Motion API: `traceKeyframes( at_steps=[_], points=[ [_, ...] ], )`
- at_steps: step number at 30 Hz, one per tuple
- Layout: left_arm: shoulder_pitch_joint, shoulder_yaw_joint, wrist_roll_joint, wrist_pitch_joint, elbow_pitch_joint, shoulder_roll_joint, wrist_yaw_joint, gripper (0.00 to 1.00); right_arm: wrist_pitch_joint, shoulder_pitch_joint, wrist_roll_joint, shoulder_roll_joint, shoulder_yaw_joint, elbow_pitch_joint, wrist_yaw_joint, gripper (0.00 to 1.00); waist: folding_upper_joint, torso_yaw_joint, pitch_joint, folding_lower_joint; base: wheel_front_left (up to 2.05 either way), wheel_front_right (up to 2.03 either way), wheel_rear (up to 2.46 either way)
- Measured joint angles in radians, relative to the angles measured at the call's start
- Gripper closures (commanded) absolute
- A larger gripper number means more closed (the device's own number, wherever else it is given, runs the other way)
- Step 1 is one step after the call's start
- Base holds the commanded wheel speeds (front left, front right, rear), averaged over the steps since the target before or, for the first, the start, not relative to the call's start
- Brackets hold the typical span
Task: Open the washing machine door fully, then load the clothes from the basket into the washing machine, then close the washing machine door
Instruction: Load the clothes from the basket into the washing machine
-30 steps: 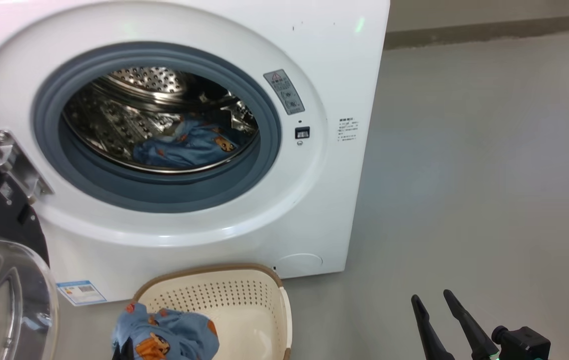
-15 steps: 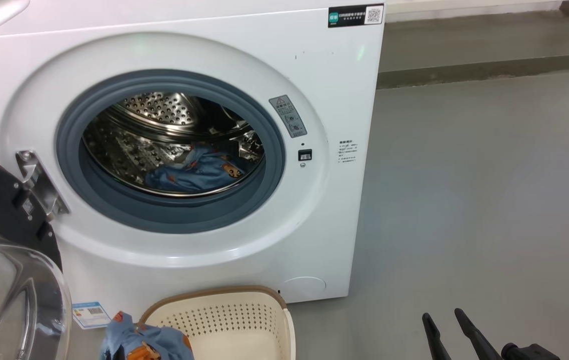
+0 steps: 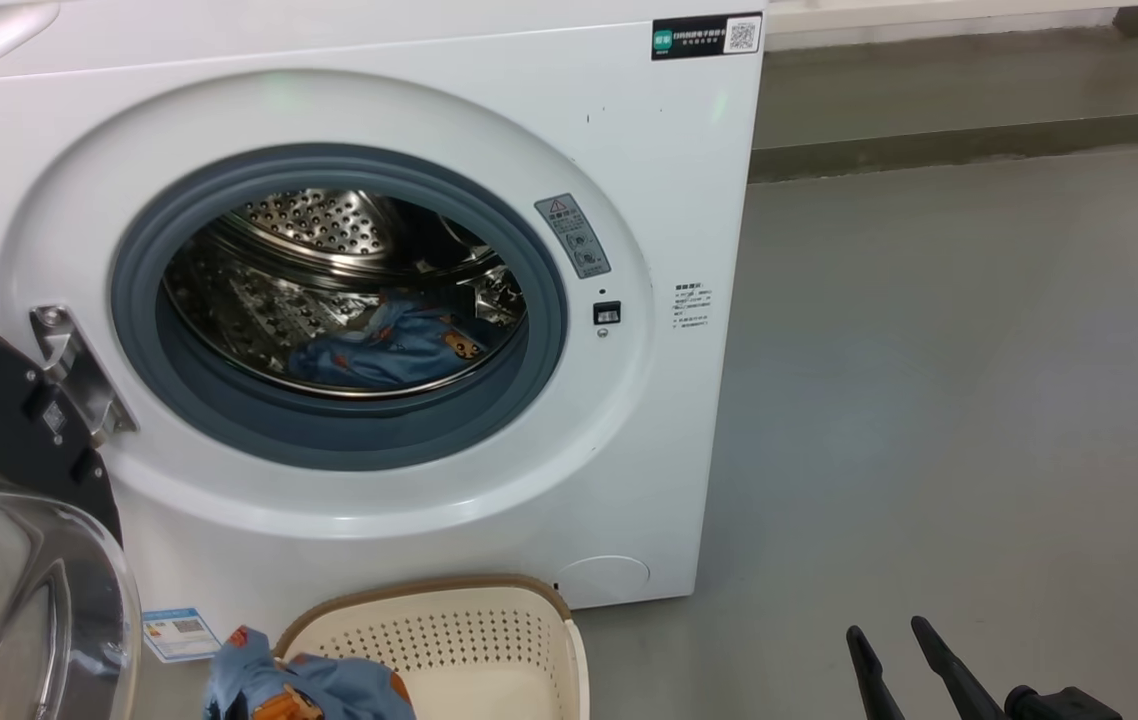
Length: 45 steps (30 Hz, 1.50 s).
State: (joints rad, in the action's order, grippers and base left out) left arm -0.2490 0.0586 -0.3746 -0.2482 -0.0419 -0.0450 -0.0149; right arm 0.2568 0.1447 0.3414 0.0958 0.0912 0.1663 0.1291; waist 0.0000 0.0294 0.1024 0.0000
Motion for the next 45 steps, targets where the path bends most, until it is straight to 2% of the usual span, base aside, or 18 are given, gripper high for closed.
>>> traceKeyframes(
  at_steps=[20, 33, 45],
  points=[
    [0.028, 0.024, -0.036, 0.0, 0.013, 0.0, -0.009, 1.0, 0.0, -0.001, 0.0, -0.012, 0.006, 0.0, 0.0, 0.0, 0.0, 0.035, -0.03, 0.0, 0.0, 0.0, 0.0],
    [0.264, 0.02, -0.032, 0.0, -0.062, 0.001, -0.025, 1.0, 0.0, -0.032, 0.0, -0.028, 0.031, 0.002, 0.0, 0.0, 0.0, 0.074, -0.09, 0.0001, 0.0, 0.0, 0.0],
    [0.578, -0.101, 0.064, -0.007, -0.148, -0.01, -0.011, 1.0, 0.0, -0.088, 0.0, -0.034, 0.058, 0.007, 0.0, 0.0, 0.0, 0.134, -0.166, 0.0002, 0.0, 0.0, 0.0]
  ],
)
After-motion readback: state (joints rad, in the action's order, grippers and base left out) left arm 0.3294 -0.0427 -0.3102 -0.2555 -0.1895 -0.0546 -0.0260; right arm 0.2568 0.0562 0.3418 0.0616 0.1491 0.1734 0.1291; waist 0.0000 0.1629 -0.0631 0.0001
